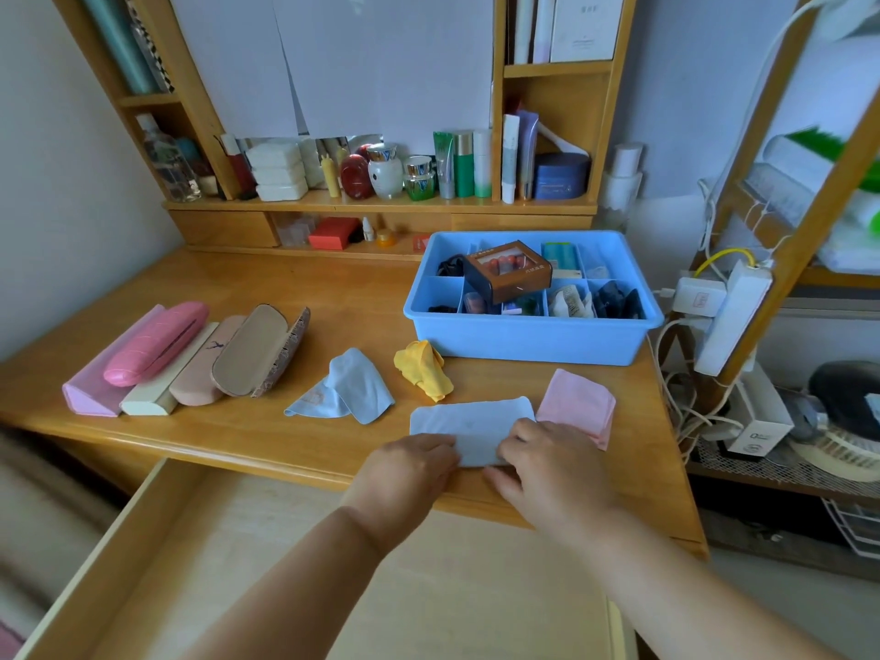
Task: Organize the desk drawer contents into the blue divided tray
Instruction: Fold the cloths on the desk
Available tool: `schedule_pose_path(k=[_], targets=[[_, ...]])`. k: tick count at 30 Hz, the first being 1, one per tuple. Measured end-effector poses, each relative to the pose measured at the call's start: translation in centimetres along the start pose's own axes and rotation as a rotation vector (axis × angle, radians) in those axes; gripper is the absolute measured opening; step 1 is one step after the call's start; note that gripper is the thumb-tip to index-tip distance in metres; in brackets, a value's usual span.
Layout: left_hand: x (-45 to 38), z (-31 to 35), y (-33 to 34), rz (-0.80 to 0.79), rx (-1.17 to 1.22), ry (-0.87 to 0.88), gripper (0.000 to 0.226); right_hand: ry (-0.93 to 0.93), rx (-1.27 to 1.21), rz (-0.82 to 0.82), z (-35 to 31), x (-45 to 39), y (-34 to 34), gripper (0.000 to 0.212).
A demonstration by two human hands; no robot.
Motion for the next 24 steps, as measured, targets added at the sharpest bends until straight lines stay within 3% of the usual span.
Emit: schedule_pose_path(k=[2,6,10,14,16,22,24], targets=[[-0.2,-0.7,-0.4,0.024,0.045,-0.072,0.017,0.029,0.050,-0.029,-0.6,-0.3,0.0,0.038],[-0.5,-1.7,-1.0,0.030,0.150,-0.187,0.015,0.039,0.142,-0.001,-1.3,-1.3,-0.7,0.032],[-0.6,-1.4,0.0,-0.072,-0.035,-0.284,0.021,0.020,0.103,0.005,-1.0,-1.6,-1.0,0.034],[0.6,-2.0,-1.6,0.033,0.044,-0.280,0.021,0.034,0.063,-0.037,0.5,-1.0,-0.5,0.007],[1.3,-2.8,-2.3,0.044,0.204,-0.286,0.017,0.117,-0.138,-0.101,2.8,-0.3,-0.1,0.019],[3.3,-6.4,-3.2,0.211,0.917,-0.570,0.015,0.373,-1.122,-0.123,6.8,0.9,0.4,0.016],[3.7,-6.7,-3.0,0.261,1.128,-0.620,0.013,0.448,-1.314,-0.142,6.7,1.3,1.0,0.013]])
Point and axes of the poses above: each hand's wrist, its own x-axis away from the middle knuckle, its own y-axis out of the palm, z = x × y, the point moved 10 cm from there along -x, towards the middle knuckle, and after that the axes turned 9 degrees about -z, right-handed, at the moved point
